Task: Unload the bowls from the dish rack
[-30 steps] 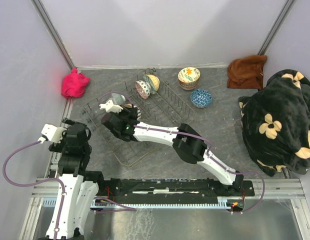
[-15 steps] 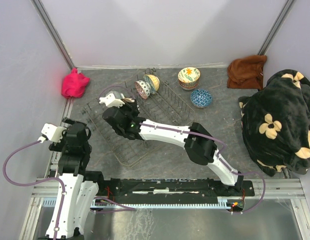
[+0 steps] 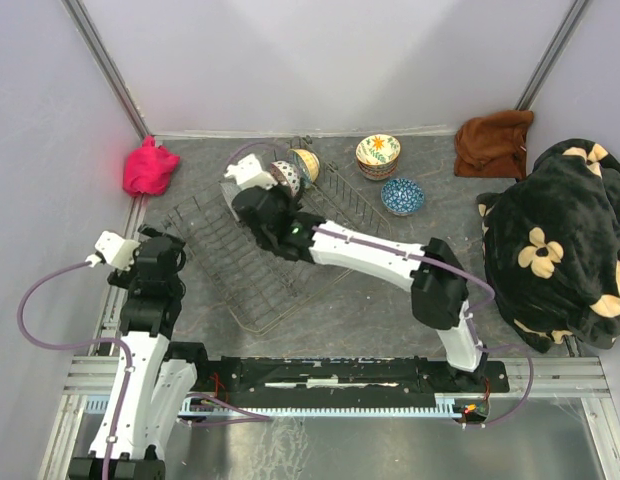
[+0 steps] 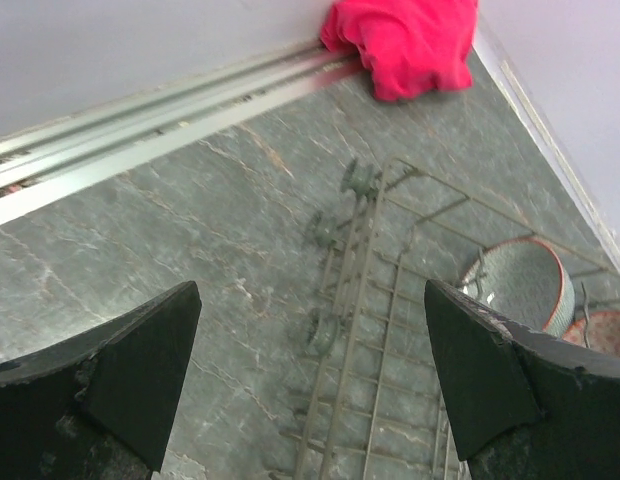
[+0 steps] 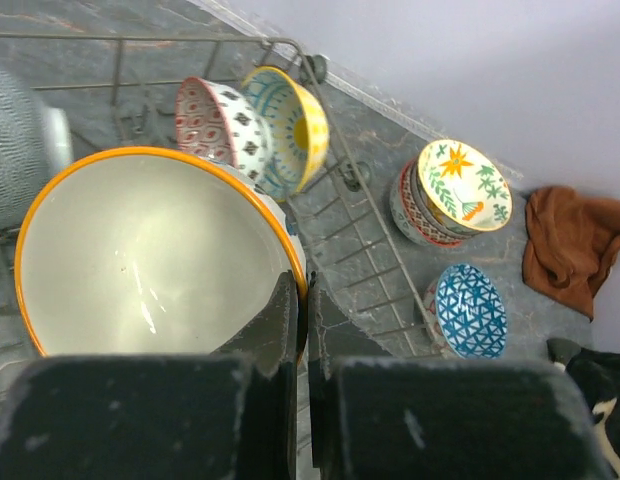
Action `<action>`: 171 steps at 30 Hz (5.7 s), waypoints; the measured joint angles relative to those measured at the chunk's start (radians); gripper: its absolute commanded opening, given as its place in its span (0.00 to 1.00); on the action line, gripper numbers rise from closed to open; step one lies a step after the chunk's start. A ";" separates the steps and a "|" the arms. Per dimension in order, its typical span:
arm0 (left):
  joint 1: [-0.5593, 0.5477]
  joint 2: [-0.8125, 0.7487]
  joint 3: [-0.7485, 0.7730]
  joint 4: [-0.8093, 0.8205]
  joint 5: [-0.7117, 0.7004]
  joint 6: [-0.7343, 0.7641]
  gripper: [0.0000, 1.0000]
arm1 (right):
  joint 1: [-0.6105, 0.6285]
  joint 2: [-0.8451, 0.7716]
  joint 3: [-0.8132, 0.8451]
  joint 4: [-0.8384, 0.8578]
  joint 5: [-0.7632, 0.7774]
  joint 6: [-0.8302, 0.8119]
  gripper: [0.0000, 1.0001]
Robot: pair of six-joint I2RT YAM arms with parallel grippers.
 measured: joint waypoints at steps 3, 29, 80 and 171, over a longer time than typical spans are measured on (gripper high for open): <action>0.000 0.031 0.000 0.035 0.062 0.021 0.99 | -0.074 -0.060 -0.035 -0.035 -0.060 0.045 0.01; 0.000 0.130 -0.028 0.285 0.463 0.105 0.99 | -0.922 -0.240 -0.281 -0.209 -0.681 0.452 0.01; 0.000 0.110 -0.059 0.321 0.496 0.104 0.99 | -0.985 -0.232 -0.495 -0.133 -0.820 0.549 0.01; 0.000 -0.185 -0.032 -0.041 -0.001 -0.055 0.99 | -0.040 0.394 0.340 0.083 -0.510 0.064 0.61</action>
